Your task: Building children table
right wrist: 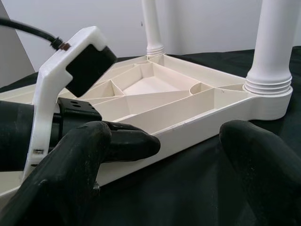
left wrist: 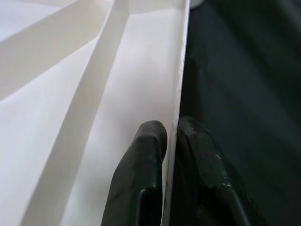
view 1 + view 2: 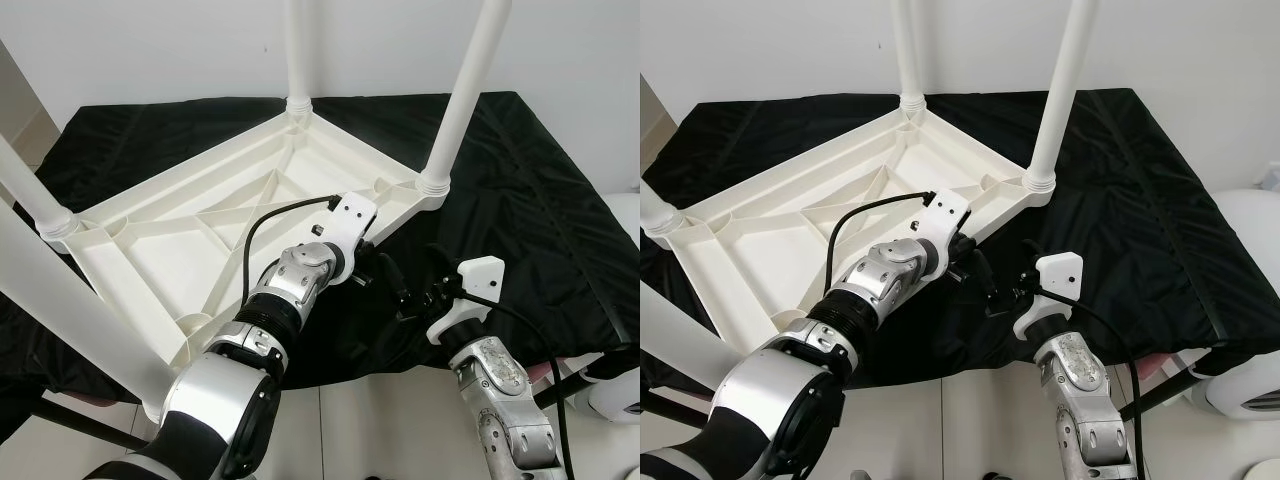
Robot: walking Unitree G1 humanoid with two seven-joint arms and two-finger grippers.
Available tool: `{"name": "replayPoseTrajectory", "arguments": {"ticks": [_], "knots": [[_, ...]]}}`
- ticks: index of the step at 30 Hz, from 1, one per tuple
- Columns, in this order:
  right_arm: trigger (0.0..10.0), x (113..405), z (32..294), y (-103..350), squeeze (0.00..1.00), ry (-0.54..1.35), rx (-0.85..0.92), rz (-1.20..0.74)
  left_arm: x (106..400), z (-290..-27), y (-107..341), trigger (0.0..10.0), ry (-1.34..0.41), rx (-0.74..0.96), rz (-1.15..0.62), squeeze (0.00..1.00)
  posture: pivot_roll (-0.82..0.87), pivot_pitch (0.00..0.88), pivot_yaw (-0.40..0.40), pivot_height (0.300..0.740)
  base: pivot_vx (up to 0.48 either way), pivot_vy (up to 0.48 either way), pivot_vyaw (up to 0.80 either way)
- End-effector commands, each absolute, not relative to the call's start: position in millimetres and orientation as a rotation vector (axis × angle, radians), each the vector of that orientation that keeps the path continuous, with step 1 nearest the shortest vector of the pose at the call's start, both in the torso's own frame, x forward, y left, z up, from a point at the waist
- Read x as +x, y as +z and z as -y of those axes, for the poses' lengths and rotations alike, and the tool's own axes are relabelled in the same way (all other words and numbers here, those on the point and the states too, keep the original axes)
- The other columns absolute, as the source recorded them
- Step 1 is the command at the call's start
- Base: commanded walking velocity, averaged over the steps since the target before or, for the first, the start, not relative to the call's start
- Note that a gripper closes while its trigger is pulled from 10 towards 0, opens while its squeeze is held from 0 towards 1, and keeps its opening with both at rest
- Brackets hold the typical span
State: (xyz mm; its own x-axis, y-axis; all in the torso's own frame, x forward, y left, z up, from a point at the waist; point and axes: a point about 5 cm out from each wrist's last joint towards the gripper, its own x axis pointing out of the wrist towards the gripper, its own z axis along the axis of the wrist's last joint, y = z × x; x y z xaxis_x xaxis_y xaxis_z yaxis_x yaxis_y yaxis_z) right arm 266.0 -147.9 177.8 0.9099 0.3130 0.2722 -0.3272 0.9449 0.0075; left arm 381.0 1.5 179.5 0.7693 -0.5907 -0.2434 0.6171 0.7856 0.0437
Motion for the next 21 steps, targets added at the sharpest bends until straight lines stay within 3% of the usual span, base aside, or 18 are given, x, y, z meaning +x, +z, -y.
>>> {"name": "replayPoseTrajectory", "arguments": {"ticks": [1,10,11,12,21], "knots": [[10.0,264,145,177,0.0,0.332,0.055,0.264,393,-28,180,10.0,-0.184,0.124,-0.201,0.0,-0.15,0.13,0.103,0.74,0.0,0.0,0.0],[10.0,264,142,177,0.0,0.326,0.064,0.266,406,-57,194,10.0,-0.051,0.032,-0.154,0.0,-0.15,0.135,0.105,0.74,0.0,0.0,0.0],[10.0,264,142,177,0.0,0.325,0.065,0.267,408,-59,197,10.0,-0.045,0.049,-0.137,0.15,-0.15,0.136,0.105,0.74,0.0,0.0,0.0],[10.0,264,142,177,0.0,0.324,0.064,0.267,408,-57,200,10.0,-0.077,0.038,-0.115,1.0,-0.15,0.137,0.105,0.74,0.0,0.0,0.0],[10.0,264,144,178,0.0,0.317,0.06,0.266,407,-43,210,10.0,-0.188,0.084,-0.048,1.0,-0.15,0.144,0.106,0.74,0.0,0.0,0.0]]}}
